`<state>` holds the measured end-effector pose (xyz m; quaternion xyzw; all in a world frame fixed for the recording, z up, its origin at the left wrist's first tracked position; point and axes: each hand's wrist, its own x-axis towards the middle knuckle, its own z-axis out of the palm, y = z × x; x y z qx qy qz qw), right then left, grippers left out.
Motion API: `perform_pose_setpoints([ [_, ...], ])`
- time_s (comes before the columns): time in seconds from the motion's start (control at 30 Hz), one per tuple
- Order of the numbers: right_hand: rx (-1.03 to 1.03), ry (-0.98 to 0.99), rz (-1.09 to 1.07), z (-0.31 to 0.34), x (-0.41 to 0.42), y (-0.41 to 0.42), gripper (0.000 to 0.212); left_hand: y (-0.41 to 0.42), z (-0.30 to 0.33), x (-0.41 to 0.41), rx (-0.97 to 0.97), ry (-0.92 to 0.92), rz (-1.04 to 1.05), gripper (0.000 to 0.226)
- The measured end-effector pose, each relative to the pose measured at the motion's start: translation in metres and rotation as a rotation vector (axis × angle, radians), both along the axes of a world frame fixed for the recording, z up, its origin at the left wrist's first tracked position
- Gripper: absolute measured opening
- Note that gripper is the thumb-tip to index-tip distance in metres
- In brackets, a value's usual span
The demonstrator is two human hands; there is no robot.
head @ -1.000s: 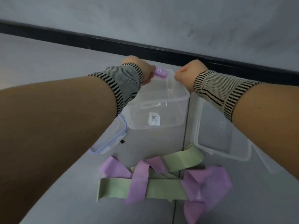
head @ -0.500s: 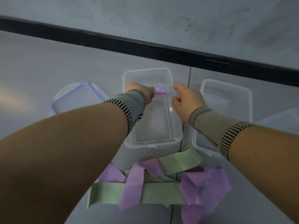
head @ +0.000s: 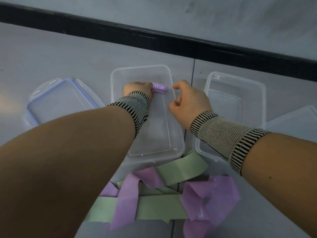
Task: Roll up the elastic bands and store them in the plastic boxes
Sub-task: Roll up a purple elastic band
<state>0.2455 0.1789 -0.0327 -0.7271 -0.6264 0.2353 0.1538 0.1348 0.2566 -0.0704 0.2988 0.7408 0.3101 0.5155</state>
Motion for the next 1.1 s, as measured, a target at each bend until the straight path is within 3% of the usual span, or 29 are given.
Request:
perform_pose_setpoints([
  [0.23,0.0,0.024,-0.004,-0.003,-0.001,0.0,0.041,0.001,-0.018,0.0,0.023,0.156,0.004,0.006],
  [0.37,0.0,0.021,0.004,-0.003,-0.002,0.0,0.04,0.005,-0.019,-0.001,0.062,0.336,-0.13,0.023],
  [0.5,0.012,0.02,0.018,-0.003,-0.001,0.001,0.041,0.009,-0.017,-0.004,0.016,0.457,-0.232,0.023],
  [0.9,0.02,0.033,0.023,-0.004,0.0,0.001,0.041,0.008,-0.025,-0.008,0.109,0.451,-0.284,0.015],
  [1.1,0.011,0.053,0.031,-0.004,0.002,0.0,0.041,0.006,-0.024,-0.007,0.113,0.442,-0.25,0.023],
])
